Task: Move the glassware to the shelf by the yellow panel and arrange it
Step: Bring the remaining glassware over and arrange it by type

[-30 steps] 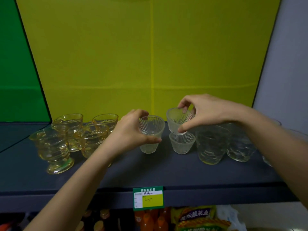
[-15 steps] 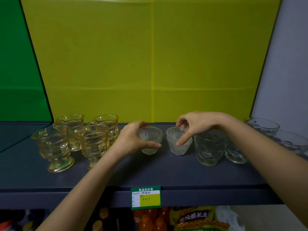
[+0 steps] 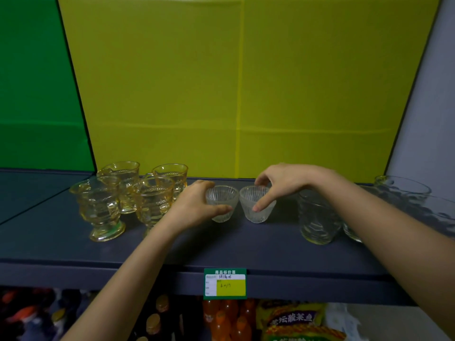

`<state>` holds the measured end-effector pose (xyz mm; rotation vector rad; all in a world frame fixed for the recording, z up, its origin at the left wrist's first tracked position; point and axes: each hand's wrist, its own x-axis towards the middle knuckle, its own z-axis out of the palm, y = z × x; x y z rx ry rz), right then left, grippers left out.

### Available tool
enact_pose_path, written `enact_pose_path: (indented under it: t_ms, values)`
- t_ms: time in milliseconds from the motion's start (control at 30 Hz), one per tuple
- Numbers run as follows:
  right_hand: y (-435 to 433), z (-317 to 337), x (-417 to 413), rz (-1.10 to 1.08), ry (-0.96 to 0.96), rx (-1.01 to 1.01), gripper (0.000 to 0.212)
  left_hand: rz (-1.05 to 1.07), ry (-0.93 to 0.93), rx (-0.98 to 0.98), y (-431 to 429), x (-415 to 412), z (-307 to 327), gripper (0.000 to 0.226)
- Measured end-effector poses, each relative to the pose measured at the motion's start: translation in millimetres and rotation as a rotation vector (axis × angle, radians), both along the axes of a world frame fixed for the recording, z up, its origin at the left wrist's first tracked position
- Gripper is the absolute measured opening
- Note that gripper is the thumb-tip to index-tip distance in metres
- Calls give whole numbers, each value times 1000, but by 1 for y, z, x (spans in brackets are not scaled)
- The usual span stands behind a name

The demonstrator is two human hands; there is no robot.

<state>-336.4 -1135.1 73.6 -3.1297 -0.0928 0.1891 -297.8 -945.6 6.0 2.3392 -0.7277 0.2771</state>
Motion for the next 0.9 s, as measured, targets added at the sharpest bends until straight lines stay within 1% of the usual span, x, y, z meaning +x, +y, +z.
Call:
enact_pose_path:
  t_ms: [133, 233, 333, 400, 433, 533, 600, 633, 700, 800, 900]
  values:
    - [6, -2, 2, -1, -7, 2, 86, 3, -1, 16, 2, 4, -1, 71]
    - [7, 2, -5, -20, -13, 36, 85, 0, -67, 64, 2, 3, 0, 73]
    - [-2, 15, -21, -36, -96, 101, 80, -30, -231, -22, 0, -6, 5, 68]
    - [-12, 27, -36, -50, -186, 147, 72, -88, -332, -107, -3, -17, 11, 58]
    - [-19, 33, -45, -56, -223, 167, 67, -128, -352, -139, -5, -24, 14, 52]
    - [-40, 45, -74, -94, -282, 199, 55, -263, -309, -185, -17, -44, 22, 41]
    - [-57, 49, -90, -121, -288, 177, 53, -341, -280, -189, -29, -53, 27, 42]
    - [-66, 49, -98, -130, -284, 160, 53, -373, -270, -186, -36, -58, 29, 45]
    - [-85, 47, -114, -149, -264, 149, 59, -418, -237, -164, -54, -65, 29, 63]
    - [-109, 42, -133, -184, -220, 169, 85, -430, -162, -114, -82, -74, 24, 92]
    - [-131, 34, -141, -171, -171, 168, 97, -391, -102, -97, -107, -76, 17, 107]
